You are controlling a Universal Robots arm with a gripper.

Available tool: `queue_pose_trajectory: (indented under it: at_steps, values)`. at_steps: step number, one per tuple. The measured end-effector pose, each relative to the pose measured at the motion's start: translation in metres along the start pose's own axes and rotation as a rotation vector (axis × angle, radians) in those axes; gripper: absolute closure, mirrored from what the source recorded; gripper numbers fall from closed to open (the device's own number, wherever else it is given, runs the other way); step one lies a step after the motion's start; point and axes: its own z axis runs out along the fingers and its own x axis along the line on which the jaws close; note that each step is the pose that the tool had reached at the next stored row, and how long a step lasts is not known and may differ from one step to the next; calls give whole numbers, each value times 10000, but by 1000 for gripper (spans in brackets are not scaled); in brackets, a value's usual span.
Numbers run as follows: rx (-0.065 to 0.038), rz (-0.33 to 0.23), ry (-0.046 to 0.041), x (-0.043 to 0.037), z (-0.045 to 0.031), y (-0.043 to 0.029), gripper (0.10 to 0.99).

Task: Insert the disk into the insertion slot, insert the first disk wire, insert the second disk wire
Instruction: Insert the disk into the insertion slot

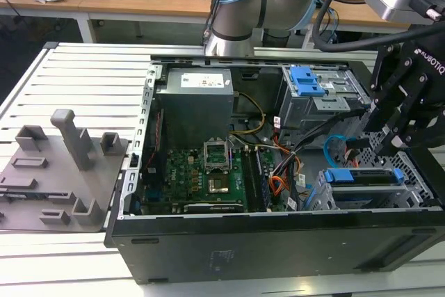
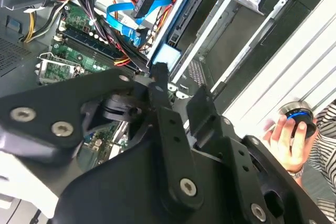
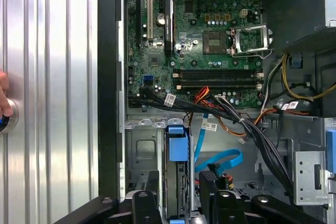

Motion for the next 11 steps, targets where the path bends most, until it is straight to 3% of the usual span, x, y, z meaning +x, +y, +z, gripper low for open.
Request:
queue_pose_trajectory:
  at_steps: [1, 2, 4, 9, 11]
  values:
    - [0, 0, 0, 0, 0, 0, 729]
    - [0, 0, 0, 0, 1, 0, 851]
    - [0, 0, 0, 0, 1, 0, 973]
    - [0, 0, -2, 0, 4, -5, 980]
    - [-4, 0, -1, -7, 2, -48, 980]
